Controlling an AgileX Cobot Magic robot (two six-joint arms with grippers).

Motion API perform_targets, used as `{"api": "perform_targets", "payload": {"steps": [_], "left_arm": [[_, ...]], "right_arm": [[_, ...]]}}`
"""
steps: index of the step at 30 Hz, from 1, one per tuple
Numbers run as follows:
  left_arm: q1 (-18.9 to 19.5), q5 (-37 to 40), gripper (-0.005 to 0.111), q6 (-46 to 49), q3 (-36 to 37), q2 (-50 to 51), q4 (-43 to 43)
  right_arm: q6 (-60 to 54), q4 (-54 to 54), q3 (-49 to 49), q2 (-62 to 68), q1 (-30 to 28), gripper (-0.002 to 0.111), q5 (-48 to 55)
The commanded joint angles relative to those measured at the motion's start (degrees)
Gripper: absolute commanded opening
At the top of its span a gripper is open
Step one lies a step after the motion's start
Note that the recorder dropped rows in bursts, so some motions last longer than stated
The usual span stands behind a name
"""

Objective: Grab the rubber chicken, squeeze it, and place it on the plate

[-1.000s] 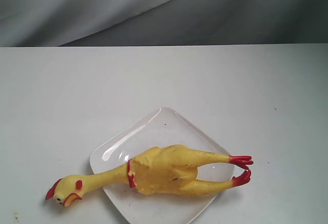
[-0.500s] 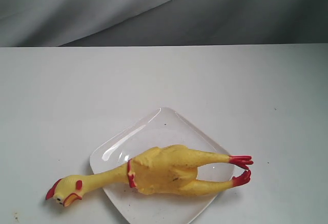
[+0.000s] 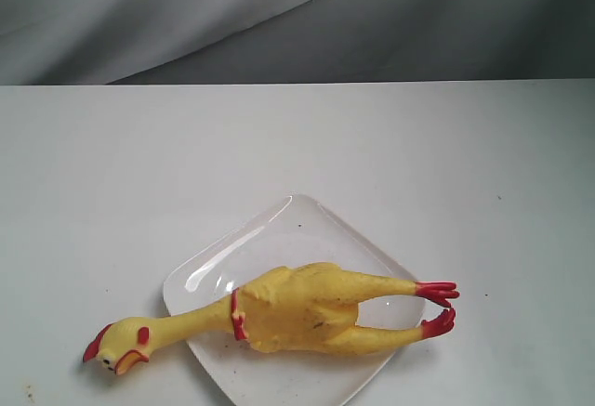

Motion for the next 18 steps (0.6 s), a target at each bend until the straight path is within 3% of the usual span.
{"api": "perform_targets", "payload": {"steps": [1, 18], "left_arm": [[0.1, 0.1, 0.000, -0.6, 0.2, -0.1, -0.3], [0.1, 0.1, 0.000, -0.6, 0.2, -0.1, -0.3]], "right_arm": [[-2.0, 3.8, 4.5, -0.1, -2.3, 0.000, -6.5], [-2.0, 6.9, 17.9, -0.1, -2.3, 0.000, -16.5]]}}
